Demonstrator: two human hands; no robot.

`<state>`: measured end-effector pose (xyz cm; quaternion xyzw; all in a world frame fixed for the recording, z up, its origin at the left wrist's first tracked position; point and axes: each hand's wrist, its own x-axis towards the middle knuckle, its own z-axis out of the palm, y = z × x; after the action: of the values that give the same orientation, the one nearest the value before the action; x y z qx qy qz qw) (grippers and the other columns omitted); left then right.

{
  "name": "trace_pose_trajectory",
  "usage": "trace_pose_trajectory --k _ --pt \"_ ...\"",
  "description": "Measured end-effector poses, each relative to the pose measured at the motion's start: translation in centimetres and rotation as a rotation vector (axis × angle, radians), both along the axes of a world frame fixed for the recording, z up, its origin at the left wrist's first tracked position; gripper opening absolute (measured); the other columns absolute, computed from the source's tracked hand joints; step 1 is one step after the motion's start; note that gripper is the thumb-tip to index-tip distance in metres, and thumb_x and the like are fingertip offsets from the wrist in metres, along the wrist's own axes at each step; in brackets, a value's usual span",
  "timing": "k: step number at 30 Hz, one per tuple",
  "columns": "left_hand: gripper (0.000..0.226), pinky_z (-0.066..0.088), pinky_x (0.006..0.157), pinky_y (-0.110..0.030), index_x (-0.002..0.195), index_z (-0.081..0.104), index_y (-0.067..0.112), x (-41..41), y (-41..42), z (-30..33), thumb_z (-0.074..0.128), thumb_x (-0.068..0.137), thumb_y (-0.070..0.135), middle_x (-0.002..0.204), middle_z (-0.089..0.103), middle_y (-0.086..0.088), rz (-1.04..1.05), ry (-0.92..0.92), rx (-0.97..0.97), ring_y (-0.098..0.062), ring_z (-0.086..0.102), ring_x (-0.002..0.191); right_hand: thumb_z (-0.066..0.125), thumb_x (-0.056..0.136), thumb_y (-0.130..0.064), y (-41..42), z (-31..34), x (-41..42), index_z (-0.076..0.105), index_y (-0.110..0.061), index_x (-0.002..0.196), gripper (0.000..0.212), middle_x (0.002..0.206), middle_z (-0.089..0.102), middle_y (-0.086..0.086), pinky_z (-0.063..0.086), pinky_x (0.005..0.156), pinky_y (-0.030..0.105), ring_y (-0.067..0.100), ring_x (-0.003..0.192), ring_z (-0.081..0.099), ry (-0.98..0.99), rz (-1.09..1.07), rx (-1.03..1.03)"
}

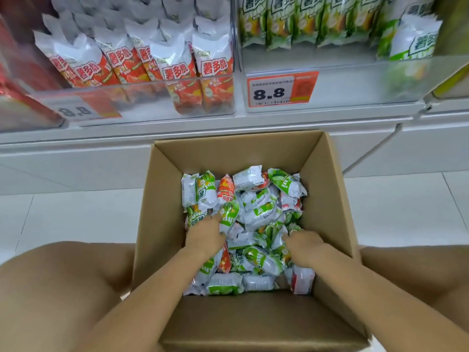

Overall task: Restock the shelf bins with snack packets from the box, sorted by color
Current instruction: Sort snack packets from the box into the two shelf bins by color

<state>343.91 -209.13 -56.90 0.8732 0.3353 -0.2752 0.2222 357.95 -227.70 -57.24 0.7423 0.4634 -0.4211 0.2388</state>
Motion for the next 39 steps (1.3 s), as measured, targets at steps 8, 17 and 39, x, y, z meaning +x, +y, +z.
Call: trace_pose_trajectory --k 8,17,39 --pt "0.067 0.048 0.090 -0.037 0.142 0.032 0.011 1.8 0.3 -3.4 0.065 0.086 0.027 0.126 0.055 -0.014 0.278 -0.019 -0.141 -0.031 0.052 0.115 0.041 0.097 -0.009 -0.2 -5.7 -2.5 0.028 -0.004 0.143 0.048 0.146 0.034 0.020 0.037 0.100 0.044 0.034 0.134 0.033 -0.089 0.243 -0.040" --pt "0.082 0.047 0.093 -0.031 0.140 0.042 0.010 0.6 0.0 -3.3 0.078 0.074 0.043 0.132 0.052 -0.007 0.475 -0.091 -0.319 -0.025 0.053 0.118 0.069 0.070 -0.065 2.2 -2.3 -1.7 0.037 -0.015 0.131 0.085 0.120 0.059 0.001 0.049 0.080 0.032 0.022 0.110 0.058 0.187 -0.734 0.404" --pt "0.046 0.052 0.068 -0.026 0.114 0.061 0.007 6.8 0.4 20.1 0.078 0.072 0.014 0.093 0.073 -0.004 0.721 -1.050 -0.924 -0.014 0.069 0.079 0.087 0.059 -0.033 -1.7 24.4 8.9 0.045 -0.043 0.130 0.083 0.108 0.056 -0.013 0.043 0.076 0.005 -0.015 0.090 0.055 0.316 -0.962 1.254"
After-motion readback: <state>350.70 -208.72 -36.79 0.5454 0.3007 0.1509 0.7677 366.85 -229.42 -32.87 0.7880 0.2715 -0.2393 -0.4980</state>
